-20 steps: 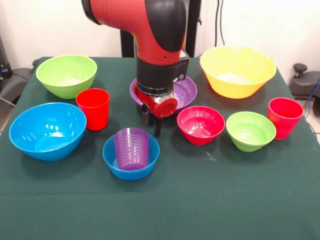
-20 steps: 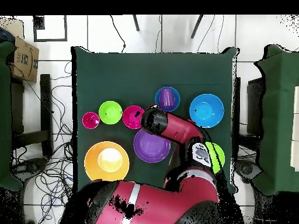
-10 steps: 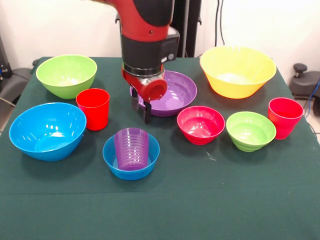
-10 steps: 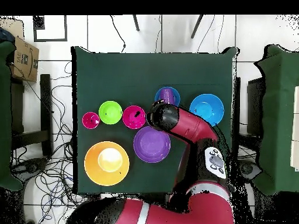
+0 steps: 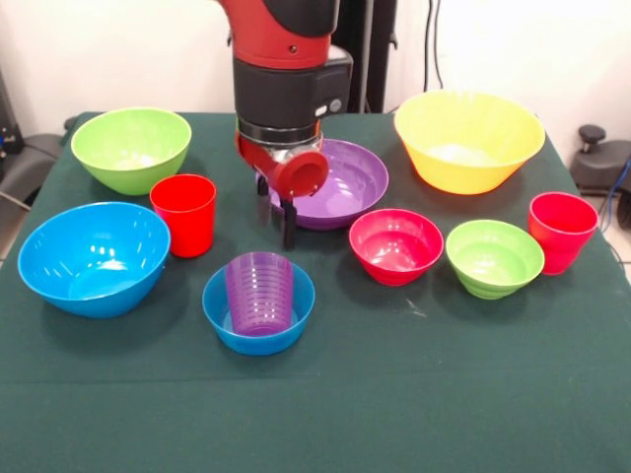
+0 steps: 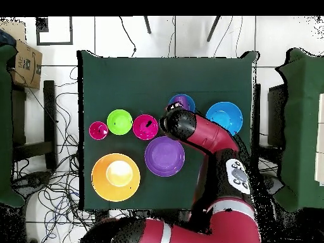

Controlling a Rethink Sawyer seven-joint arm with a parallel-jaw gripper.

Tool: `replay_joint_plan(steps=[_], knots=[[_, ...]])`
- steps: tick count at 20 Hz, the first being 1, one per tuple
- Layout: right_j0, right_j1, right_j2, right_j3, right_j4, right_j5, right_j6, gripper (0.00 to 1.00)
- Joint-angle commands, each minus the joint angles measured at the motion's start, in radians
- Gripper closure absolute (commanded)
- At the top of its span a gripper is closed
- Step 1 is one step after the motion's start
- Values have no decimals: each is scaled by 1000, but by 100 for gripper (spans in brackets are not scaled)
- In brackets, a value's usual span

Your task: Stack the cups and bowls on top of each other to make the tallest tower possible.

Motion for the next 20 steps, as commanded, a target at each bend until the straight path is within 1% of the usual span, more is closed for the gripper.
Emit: replay_joint_plan(steps=[1, 4, 7, 12, 15, 17, 20], knots=[[-13, 78, 144, -4, -86, -152, 2, 0], [6, 96, 119, -15, -97, -193, 16, 0], [11, 113, 108, -19, -107, -237, 23, 0], [30, 127, 83, -30, -123, -260, 24, 0], [29, 144, 85, -35, -136, -278, 21, 0], [29, 149, 86, -37, -141, -278, 18, 0], [25, 137, 92, -24, -144, -258, 19, 0]])
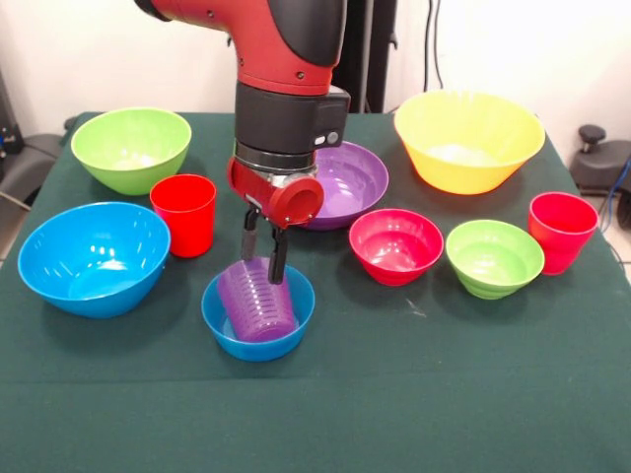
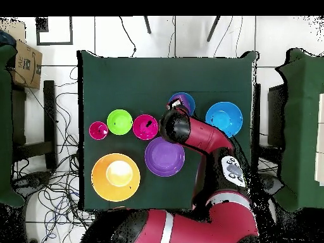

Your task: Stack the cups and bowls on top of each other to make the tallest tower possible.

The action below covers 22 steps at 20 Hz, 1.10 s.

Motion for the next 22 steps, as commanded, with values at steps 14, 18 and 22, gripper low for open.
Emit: replay_joint_plan(steps=[14, 18, 22], knots=[[-57, 64, 167, -25, -140, 133, -104, 0], [-58, 76, 171, -37, -160, 132, -101, 0], [-66, 75, 180, -40, -176, 150, -105, 0]])
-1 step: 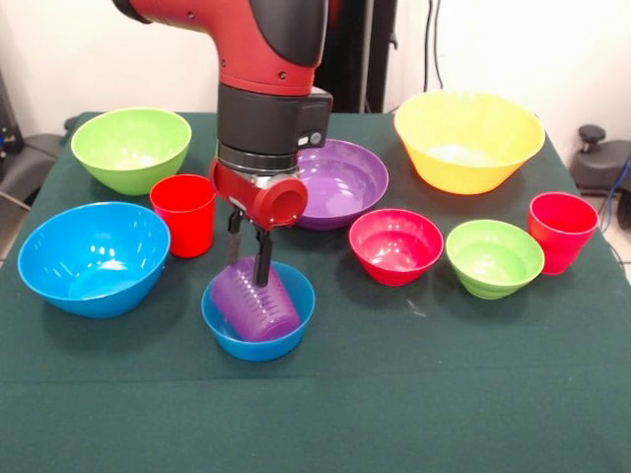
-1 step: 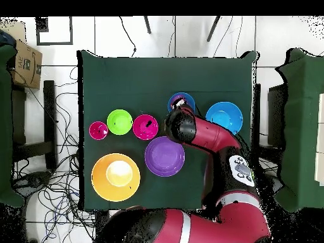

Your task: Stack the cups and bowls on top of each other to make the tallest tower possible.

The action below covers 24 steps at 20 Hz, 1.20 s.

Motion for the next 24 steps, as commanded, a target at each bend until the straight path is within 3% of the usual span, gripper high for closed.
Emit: replay_joint_plan(steps=[1, 17, 20, 24], knots=[[-15, 78, 145, -21, -98, 151, -106, 0], [-68, 72, 211, 13, -142, 142, -91, 0], [-67, 80, 214, 21, -147, 110, -68, 0], [-54, 48, 201, 44, -138, 148, -49, 0]])
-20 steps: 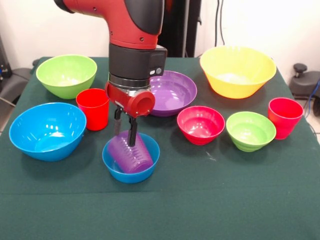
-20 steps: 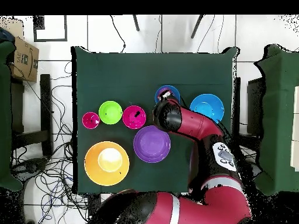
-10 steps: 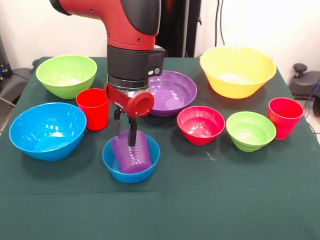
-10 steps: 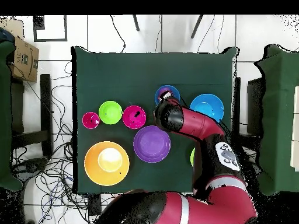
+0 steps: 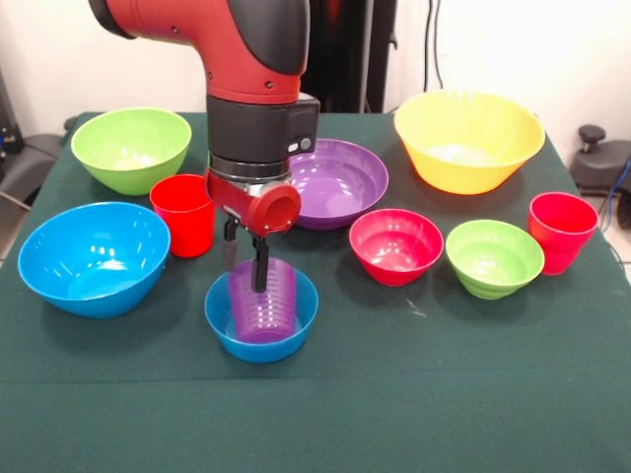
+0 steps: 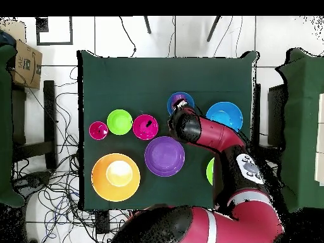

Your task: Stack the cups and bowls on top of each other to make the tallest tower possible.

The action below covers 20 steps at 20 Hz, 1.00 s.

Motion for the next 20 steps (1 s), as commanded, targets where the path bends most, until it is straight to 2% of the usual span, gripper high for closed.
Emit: replay_joint_plan(steps=[1, 12, 20], knots=[[21, 33, 121, 55, -55, 136, -44, 0], [61, -34, 92, 95, -6, 225, 10, 0], [71, -28, 87, 85, -4, 232, 20, 0]])
